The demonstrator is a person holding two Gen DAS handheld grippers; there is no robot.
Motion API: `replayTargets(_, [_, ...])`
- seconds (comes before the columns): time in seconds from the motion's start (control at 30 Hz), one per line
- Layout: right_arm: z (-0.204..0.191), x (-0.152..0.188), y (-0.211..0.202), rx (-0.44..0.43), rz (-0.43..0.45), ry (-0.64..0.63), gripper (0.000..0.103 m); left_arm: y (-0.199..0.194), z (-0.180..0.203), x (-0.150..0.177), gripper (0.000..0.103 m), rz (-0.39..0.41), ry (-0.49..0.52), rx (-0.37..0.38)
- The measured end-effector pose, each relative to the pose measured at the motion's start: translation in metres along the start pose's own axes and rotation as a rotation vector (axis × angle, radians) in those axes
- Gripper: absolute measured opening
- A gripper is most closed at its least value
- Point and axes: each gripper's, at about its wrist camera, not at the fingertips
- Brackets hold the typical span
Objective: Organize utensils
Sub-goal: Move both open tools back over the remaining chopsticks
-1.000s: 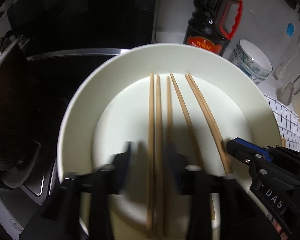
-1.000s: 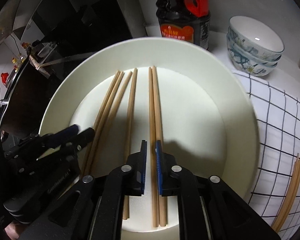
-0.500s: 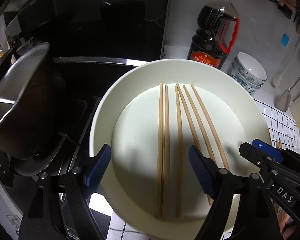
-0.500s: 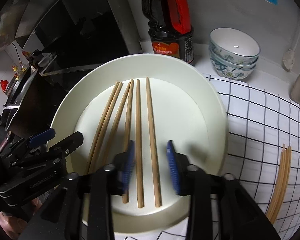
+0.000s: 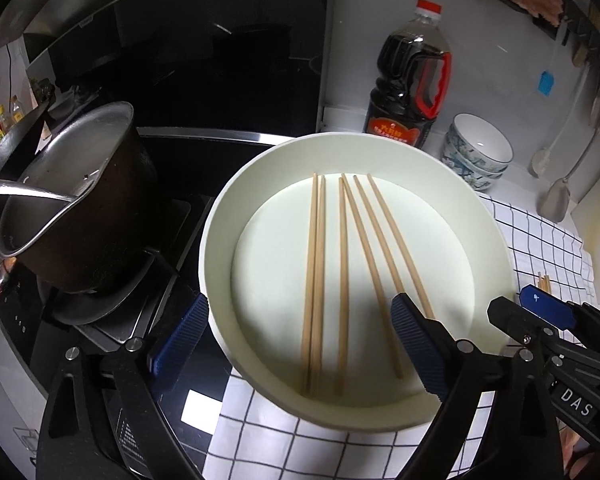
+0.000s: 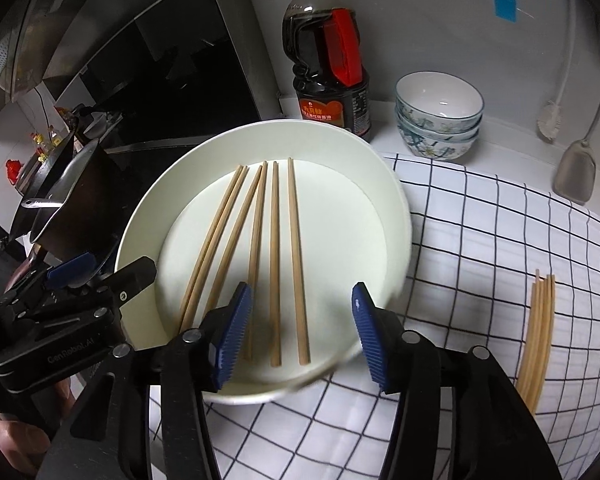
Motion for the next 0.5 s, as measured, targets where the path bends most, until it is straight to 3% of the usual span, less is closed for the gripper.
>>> replayTargets(0.5, [0.037, 0.039, -0.077, 0.059, 0.087, 0.007, 0.056, -0.051, 0.055, 0.018, 0.092, 0.046, 0.048, 0.056])
Point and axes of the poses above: each gripper's, at about its wrist camera, not at the fingertips, and y roughly the way its jaws point, z to its right, x to its underside, and after that the axes turned 1 degree about -y, right-handed
